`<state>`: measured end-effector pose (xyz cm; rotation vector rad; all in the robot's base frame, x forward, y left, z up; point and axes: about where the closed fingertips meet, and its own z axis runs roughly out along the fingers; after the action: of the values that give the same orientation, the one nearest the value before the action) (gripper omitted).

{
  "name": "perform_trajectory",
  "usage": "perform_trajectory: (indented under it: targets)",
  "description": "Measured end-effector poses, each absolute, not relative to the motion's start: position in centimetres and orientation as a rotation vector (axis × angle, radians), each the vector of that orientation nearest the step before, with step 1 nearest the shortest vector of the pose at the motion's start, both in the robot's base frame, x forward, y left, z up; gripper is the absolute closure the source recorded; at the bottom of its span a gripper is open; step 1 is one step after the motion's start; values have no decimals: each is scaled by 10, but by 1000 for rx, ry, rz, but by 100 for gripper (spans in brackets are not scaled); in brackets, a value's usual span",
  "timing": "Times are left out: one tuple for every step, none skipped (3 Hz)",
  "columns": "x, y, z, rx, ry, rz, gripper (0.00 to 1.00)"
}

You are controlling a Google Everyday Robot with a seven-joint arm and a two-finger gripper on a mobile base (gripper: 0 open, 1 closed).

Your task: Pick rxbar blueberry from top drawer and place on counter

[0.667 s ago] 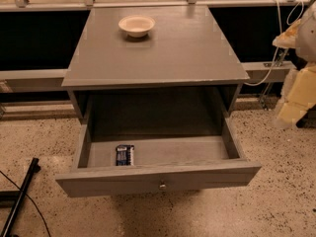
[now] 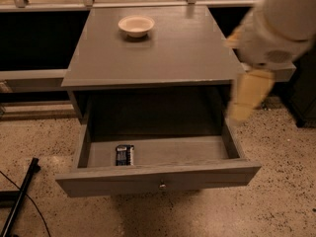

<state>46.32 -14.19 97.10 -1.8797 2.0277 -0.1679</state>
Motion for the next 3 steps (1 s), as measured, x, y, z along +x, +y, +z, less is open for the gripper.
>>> perform_trajectory:
  targets:
    - [467, -47, 933, -2184, 1727, -200, 0]
    - [459, -30, 922, -2295, 1617, -207, 0]
    - [473, -26, 903, -2374, 1606, -181, 0]
